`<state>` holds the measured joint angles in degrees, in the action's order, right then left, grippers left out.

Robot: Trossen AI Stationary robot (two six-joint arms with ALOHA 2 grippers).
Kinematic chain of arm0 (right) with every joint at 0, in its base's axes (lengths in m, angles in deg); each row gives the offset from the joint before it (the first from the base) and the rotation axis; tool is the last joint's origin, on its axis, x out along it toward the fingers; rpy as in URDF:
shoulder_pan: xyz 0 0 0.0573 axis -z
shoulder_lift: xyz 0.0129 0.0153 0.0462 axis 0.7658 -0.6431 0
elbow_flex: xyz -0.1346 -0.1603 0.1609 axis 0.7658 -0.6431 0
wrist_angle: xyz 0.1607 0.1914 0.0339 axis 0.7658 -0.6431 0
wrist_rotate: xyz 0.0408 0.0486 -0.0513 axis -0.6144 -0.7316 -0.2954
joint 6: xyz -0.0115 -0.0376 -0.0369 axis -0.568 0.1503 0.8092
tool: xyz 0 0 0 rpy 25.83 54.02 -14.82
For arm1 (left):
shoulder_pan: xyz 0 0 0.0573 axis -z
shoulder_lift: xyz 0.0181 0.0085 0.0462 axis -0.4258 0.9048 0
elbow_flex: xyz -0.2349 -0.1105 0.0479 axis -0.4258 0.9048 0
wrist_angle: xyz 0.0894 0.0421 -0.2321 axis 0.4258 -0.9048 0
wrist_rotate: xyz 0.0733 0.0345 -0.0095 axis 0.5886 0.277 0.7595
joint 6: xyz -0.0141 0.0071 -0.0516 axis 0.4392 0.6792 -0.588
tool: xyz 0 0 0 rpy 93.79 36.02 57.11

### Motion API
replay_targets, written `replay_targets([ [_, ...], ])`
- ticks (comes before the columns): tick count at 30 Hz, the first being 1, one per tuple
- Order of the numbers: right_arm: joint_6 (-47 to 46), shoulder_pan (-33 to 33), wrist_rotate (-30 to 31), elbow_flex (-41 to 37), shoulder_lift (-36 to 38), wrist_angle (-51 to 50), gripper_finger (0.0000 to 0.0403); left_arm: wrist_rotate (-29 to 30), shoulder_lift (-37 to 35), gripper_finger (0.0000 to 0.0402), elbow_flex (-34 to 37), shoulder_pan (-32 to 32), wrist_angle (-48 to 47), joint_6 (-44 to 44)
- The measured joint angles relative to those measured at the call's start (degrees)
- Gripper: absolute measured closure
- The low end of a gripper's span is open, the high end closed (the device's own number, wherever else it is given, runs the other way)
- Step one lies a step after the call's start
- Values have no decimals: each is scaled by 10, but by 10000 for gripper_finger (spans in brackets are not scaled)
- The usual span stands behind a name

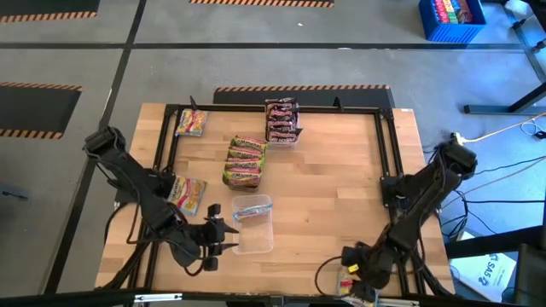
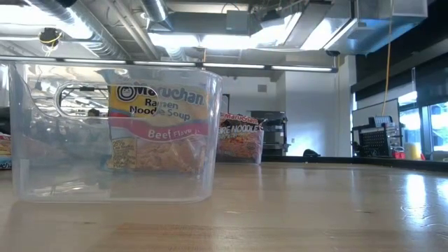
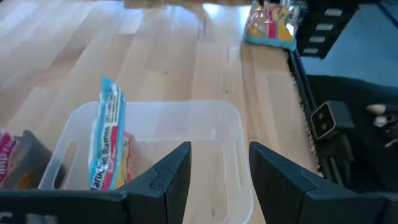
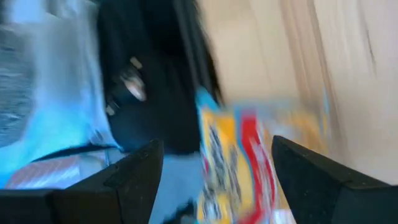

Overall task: Sort Maruchan noodles
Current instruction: Put the right blue noodle pack into the bottom transparent bin

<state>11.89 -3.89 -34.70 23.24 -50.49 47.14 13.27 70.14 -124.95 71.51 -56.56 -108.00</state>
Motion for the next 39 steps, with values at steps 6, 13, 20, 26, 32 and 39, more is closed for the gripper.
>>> replay_targets([
  [6, -168, -50, -25, -1, -29, -45, 123, -3, 16, 247, 0, -7, 9, 1],
  [13, -175, -49, -24, -1, -67, -81, 123, -3, 16, 247, 0, -7, 24, 3],
  [20, -77, 1, 25, 0, -76, -75, 123, -1, 16, 247, 0, -10, 43, 28],
  [26, 8, 55, 96, 0, -75, -84, 123, -1, 16, 247, 0, -25, 44, 34],
  [32, 73, 100, 182, 0, -75, -116, 123, -1, 16, 247, 0, -42, 47, 34],
  [39, 126, 141, 270, -1, -75, -153, 123, -1, 16, 247, 0, -48, 69, 37],
])
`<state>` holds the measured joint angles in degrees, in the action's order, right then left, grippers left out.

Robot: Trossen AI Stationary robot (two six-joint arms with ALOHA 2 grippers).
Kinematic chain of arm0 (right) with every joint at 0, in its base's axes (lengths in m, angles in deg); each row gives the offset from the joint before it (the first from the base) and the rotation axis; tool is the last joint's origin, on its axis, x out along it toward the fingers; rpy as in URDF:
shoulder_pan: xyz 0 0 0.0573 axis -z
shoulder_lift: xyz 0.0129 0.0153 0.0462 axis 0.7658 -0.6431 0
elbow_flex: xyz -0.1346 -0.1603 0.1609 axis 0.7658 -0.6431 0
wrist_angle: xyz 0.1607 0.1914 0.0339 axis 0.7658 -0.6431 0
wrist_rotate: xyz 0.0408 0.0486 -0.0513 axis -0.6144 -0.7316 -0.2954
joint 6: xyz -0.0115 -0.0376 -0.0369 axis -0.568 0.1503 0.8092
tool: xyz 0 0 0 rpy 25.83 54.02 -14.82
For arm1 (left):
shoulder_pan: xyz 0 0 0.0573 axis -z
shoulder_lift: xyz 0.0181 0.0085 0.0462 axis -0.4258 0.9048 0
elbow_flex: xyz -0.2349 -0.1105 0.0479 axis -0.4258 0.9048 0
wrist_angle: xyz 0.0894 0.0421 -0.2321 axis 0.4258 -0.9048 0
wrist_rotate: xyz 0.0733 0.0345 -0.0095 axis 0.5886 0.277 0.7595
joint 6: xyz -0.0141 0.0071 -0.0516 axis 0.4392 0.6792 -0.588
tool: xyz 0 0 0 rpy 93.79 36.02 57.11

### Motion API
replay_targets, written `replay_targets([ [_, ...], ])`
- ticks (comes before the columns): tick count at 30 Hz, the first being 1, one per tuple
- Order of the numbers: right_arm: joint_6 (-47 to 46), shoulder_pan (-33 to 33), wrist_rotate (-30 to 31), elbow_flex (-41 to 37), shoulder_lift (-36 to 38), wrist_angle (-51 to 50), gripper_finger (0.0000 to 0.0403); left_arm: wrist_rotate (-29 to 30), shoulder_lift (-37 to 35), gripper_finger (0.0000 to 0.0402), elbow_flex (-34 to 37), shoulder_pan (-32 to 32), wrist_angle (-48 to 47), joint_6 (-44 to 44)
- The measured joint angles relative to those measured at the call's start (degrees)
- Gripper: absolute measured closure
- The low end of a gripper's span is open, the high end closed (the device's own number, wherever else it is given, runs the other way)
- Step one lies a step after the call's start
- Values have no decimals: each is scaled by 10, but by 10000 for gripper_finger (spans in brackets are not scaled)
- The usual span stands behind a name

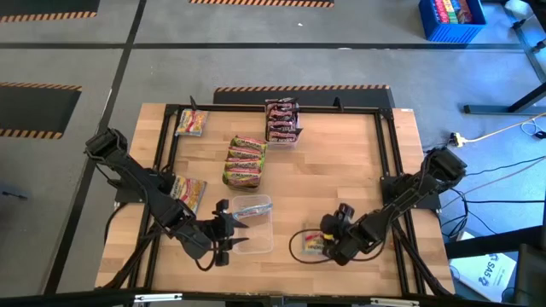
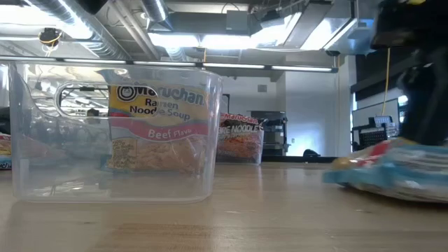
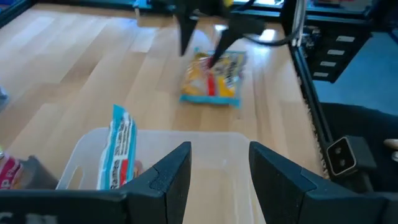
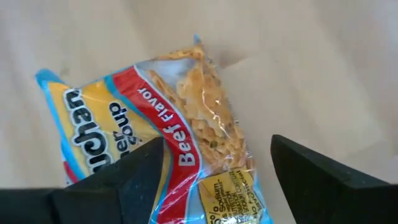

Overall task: Sort Maruchan noodles
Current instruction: Put the right blue noodle pack into the bottom transparent bin

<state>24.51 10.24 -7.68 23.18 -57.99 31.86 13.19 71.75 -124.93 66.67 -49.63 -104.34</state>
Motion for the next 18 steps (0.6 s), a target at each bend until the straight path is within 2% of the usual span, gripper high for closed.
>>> replay_targets([
  [3, 22, 31, 34, 0, 0, -6, 123, 0, 0, 247, 0, 0, 21, 23],
  [8, 84, 85, 47, 0, 0, -8, 123, -17, 3, 247, 0, -1, 56, 49],
  [13, 114, 81, 38, 16, 28, -47, 123, -32, 20, 247, 0, -22, 121, 87],
  [18, 86, 7, 50, 8, 66, -83, 123, -167, 70, 247, -2, -60, 197, 103],
])
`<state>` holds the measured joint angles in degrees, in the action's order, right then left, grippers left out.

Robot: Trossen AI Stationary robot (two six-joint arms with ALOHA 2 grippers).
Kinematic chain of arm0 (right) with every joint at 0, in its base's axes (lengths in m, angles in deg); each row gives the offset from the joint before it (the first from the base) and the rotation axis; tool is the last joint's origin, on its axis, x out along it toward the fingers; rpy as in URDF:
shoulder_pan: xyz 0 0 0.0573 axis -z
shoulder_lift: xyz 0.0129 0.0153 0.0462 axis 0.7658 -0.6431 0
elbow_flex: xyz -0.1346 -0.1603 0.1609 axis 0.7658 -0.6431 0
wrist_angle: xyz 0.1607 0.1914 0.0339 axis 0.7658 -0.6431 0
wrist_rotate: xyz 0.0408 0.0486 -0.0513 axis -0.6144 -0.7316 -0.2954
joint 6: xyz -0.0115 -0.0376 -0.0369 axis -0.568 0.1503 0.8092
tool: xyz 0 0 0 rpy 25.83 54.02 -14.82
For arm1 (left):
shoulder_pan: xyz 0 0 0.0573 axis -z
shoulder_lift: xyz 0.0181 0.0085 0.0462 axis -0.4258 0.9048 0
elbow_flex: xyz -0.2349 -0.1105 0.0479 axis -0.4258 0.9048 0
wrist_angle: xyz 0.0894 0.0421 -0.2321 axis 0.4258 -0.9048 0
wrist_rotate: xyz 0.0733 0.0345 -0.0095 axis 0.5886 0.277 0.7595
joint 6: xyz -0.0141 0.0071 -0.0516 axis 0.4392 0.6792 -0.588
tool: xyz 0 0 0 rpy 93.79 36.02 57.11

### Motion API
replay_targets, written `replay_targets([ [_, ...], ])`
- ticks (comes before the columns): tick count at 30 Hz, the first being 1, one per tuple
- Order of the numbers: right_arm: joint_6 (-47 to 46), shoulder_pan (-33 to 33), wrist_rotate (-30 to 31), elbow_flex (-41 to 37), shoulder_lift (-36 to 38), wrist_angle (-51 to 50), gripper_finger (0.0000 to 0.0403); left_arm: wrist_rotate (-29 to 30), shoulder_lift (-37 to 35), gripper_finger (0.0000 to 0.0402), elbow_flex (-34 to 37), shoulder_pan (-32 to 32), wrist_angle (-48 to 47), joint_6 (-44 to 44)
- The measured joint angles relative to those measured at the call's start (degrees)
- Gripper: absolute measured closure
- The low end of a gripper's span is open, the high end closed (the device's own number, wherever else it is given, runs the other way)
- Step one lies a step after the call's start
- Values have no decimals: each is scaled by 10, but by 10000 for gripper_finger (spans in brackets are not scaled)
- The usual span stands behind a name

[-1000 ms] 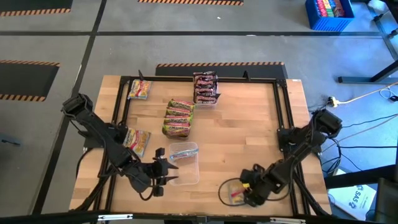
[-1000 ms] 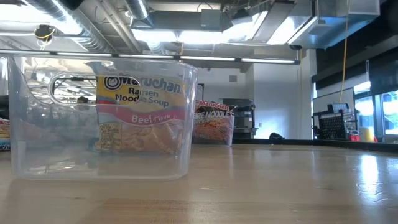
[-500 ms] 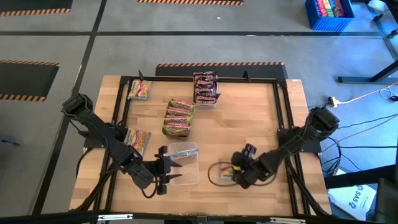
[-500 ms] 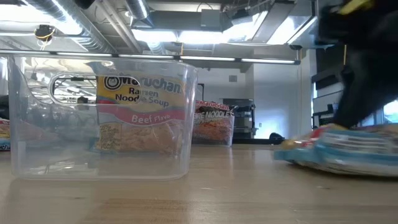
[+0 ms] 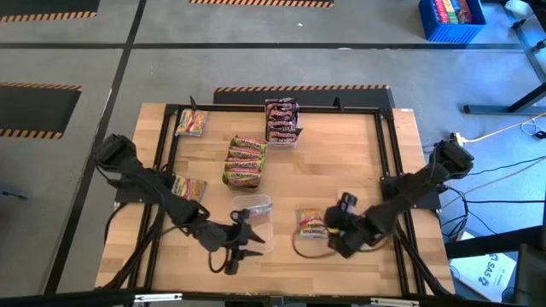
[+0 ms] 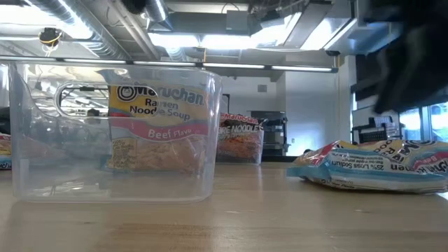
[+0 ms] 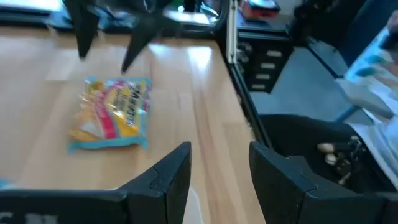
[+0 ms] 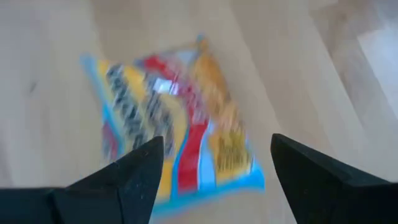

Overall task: Sort Maruchan noodles
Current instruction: Put the right blue noodle pack into the bottom transparent bin

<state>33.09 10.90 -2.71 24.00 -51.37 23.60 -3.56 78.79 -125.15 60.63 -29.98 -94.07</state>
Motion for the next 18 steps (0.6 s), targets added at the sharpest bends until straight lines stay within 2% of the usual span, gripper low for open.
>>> replay_targets([
  [10, -171, -151, 71, -86, 51, 16, 123, -73, 120, 247, -106, -74, -12, -5],
  [14, -208, -173, 101, -124, 51, 72, 123, -82, 172, 247, -158, -98, -33, 0],
  [18, -287, -166, 111, -154, 51, 111, 123, -80, 223, 247, -203, -120, -40, 13],
])
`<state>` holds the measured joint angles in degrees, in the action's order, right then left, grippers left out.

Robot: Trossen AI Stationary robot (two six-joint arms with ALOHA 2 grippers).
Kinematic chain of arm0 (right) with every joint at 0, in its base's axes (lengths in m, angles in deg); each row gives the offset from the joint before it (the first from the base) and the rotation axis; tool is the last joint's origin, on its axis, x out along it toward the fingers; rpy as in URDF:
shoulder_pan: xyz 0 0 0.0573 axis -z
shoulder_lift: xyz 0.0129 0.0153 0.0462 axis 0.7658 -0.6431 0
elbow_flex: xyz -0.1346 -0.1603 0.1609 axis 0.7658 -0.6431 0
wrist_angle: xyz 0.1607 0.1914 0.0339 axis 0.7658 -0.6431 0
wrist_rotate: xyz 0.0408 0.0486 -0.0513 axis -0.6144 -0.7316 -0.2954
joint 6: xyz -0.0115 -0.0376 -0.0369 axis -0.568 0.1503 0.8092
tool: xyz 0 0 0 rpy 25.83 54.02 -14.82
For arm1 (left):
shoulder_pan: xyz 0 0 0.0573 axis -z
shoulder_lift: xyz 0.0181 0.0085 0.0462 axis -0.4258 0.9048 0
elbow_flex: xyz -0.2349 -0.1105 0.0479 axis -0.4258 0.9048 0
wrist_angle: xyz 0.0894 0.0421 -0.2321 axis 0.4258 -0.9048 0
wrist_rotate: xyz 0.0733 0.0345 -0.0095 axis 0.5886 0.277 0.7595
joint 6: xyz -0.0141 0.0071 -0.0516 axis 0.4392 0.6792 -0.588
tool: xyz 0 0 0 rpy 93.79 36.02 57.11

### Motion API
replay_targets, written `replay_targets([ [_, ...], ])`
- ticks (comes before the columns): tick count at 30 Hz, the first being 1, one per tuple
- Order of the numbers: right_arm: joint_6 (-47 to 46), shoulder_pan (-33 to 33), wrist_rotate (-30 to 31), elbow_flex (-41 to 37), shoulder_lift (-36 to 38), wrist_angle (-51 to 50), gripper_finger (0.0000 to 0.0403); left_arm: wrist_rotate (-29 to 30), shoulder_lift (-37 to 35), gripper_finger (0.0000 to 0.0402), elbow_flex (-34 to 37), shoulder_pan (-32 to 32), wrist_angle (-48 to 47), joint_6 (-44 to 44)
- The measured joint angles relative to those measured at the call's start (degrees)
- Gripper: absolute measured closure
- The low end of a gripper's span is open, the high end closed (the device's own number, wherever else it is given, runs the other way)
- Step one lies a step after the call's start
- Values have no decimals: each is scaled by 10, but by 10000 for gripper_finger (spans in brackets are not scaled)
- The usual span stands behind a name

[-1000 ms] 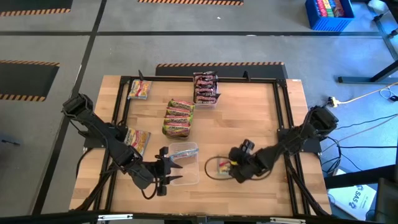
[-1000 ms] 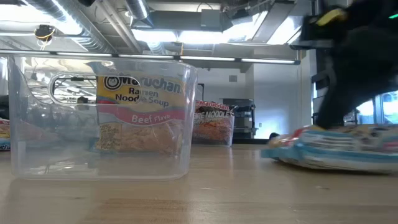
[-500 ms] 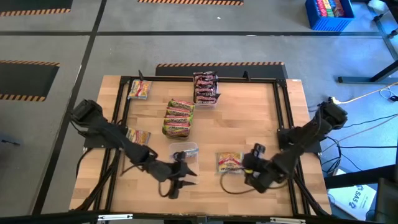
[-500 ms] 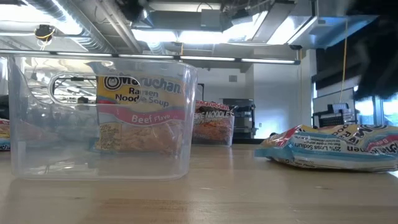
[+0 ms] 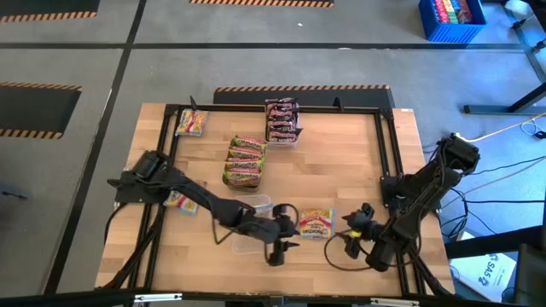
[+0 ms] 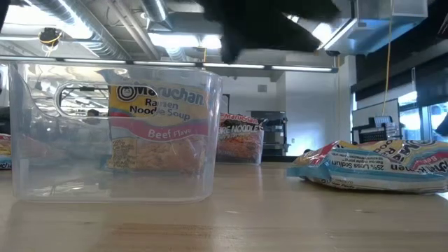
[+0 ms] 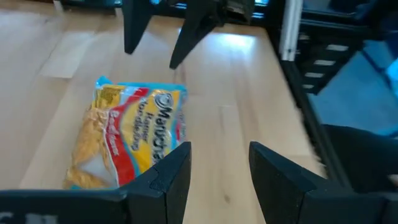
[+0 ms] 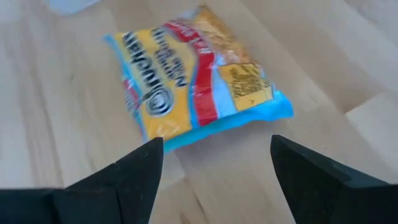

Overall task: Sort Maruchan noodles
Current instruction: Put the right blue noodle pack into the bottom transparent bin

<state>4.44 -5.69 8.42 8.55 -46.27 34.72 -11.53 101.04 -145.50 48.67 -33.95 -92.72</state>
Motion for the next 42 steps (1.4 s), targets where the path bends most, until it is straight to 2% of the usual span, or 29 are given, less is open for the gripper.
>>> replay_targets([
  [3, -27, 11, -2, -30, 0, 53, 123, 2, 36, 247, -24, -10, 1, 20],
  [7, -37, 31, -41, -64, 3, 108, 123, 5, 72, 247, -41, -20, 5, 45],
  [15, -14, 63, -79, -74, 3, 143, 123, 16, 93, 247, -43, -40, 16, 47],
  [29, -8, 62, -55, -73, 5, 186, 123, 50, 93, 247, -16, -52, 15, 47],
  [36, 40, 62, -31, -73, 5, 191, 123, 50, 93, 247, -16, -48, 16, 46],
  [39, 74, 62, -6, -68, 5, 181, 123, 44, 93, 247, -16, -44, 17, 52],
  [42, 96, 65, 13, -51, 14, 148, 123, 6, 93, 247, -16, -36, 38, 78],
])
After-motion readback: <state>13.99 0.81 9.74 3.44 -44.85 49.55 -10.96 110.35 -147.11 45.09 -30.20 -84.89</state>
